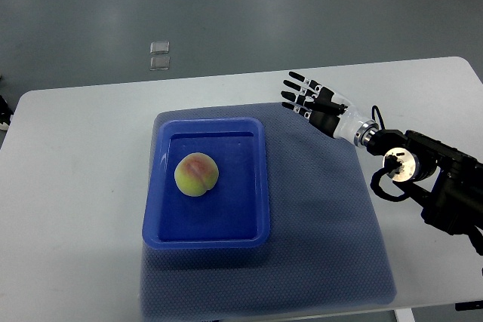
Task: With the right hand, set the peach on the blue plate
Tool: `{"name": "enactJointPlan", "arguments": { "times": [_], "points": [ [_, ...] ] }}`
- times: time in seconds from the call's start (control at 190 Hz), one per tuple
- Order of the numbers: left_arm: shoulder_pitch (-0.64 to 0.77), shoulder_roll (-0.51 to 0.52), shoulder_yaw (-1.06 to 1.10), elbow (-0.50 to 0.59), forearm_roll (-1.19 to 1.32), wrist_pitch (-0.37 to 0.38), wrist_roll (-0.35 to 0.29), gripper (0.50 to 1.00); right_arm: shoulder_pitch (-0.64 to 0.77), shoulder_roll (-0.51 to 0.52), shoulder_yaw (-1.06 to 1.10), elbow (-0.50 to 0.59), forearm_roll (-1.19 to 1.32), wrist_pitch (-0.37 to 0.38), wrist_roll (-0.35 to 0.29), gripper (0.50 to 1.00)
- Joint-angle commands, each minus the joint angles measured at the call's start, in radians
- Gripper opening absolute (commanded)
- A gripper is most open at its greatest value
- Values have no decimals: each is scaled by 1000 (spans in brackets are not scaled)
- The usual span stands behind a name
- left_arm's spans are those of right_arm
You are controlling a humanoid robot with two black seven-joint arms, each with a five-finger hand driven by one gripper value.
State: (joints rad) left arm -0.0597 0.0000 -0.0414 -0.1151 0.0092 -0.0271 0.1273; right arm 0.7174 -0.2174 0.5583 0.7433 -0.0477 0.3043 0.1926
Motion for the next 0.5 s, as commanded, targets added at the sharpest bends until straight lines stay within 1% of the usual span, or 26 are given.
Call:
{"name": "enactJointPlan", "arguments": {
  "times": [0.0, 0.499],
  "points": [
    [0, 0, 0, 0, 0, 0, 0, 1000, -1, 0, 2, 1, 0, 1, 1, 928],
    [0, 0, 0, 0, 0, 0, 0, 1000, -21, -13, 0, 4, -1, 1, 1, 928]
  ]
}}
